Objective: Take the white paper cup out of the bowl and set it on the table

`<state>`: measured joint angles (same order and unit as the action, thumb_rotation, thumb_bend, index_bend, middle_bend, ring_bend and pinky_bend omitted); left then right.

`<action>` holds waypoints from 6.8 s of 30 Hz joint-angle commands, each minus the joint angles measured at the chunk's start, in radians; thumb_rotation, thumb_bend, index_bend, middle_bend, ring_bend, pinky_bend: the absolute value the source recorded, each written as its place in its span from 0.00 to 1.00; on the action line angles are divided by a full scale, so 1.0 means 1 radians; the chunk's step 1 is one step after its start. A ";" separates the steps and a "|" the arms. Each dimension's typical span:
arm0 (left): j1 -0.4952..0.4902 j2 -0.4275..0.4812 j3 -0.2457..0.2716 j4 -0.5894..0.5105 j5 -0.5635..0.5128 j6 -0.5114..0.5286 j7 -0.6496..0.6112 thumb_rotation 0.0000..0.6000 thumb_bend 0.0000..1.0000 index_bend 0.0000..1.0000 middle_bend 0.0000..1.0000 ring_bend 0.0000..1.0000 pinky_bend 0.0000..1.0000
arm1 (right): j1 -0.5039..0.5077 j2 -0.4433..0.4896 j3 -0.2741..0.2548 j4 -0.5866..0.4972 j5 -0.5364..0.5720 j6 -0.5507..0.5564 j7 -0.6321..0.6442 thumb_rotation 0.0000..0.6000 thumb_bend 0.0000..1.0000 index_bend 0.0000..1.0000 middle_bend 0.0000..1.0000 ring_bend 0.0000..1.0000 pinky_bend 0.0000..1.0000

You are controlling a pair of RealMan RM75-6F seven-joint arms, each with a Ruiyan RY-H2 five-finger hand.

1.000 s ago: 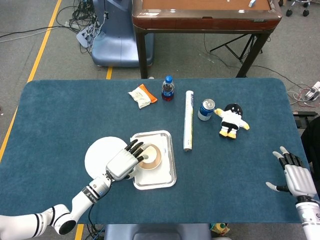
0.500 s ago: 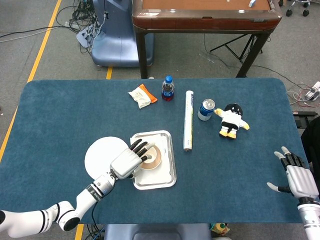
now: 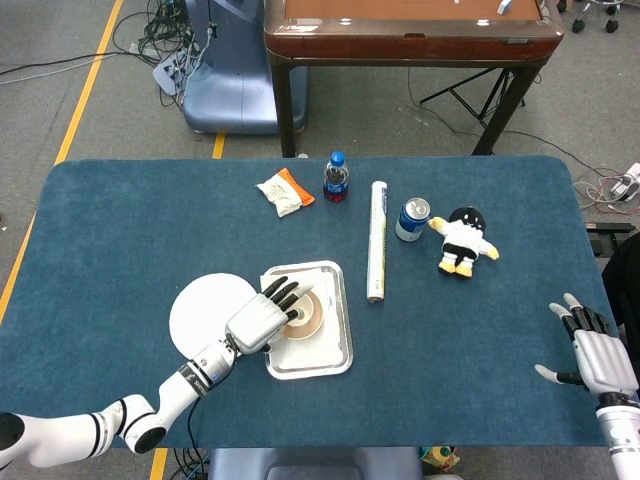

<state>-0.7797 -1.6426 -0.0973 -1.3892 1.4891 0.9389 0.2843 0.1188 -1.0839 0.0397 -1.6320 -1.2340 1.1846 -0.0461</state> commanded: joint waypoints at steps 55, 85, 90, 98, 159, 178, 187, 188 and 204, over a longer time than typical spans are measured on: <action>-0.054 0.017 -0.012 0.027 0.011 0.038 -0.005 1.00 0.32 0.60 0.14 0.00 0.00 | 0.018 -0.007 -0.001 0.017 0.025 -0.031 -0.004 1.00 0.20 0.00 0.00 0.00 0.00; -0.082 0.142 -0.068 -0.183 -0.113 0.031 0.273 1.00 0.32 0.60 0.14 0.00 0.00 | 0.014 0.002 -0.005 0.008 0.009 -0.018 0.008 1.00 0.20 0.00 0.00 0.00 0.00; -0.105 0.121 -0.073 -0.137 -0.135 -0.001 0.259 1.00 0.32 0.60 0.14 0.00 0.00 | 0.013 0.003 -0.002 0.007 0.013 -0.015 0.010 1.00 0.20 0.00 0.00 0.00 0.00; -0.153 0.087 -0.085 -0.046 -0.137 -0.047 0.212 1.00 0.32 0.60 0.14 0.00 0.00 | 0.017 0.001 0.000 0.016 0.028 -0.031 0.014 1.00 0.20 0.00 0.00 0.00 0.00; -0.169 -0.038 -0.001 0.574 -0.021 -0.014 -0.309 1.00 0.32 0.59 0.14 0.00 0.00 | 0.044 -0.022 -0.008 0.019 0.056 -0.071 -0.025 1.00 0.20 0.00 0.00 0.00 0.00; -0.165 -0.135 0.029 0.784 0.005 -0.036 -0.462 1.00 0.32 0.59 0.14 0.00 0.00 | 0.058 -0.032 -0.012 0.025 0.064 -0.101 -0.033 1.00 0.20 0.00 0.00 0.00 0.00; -0.142 -0.167 0.057 0.861 0.025 -0.028 -0.518 1.00 0.32 0.58 0.14 0.00 0.00 | 0.063 -0.038 -0.008 0.033 0.080 -0.108 -0.040 1.00 0.20 0.00 0.00 0.00 0.00; -0.138 -0.167 0.059 0.859 0.026 -0.024 -0.519 1.00 0.32 0.58 0.14 0.00 0.00 | 0.063 -0.038 -0.009 0.033 0.080 -0.107 -0.040 1.00 0.20 0.00 0.00 0.00 0.00; -0.112 -0.039 0.050 0.623 0.025 0.016 -0.439 1.00 0.32 0.32 0.04 0.00 0.00 | 0.054 -0.033 -0.016 0.019 0.053 -0.081 -0.044 1.00 0.20 0.00 0.00 0.00 0.00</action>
<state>-0.8949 -1.7037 -0.0372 -0.7374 1.5221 0.9484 -0.1770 0.1729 -1.1172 0.0238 -1.6127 -1.1806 1.1043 -0.0901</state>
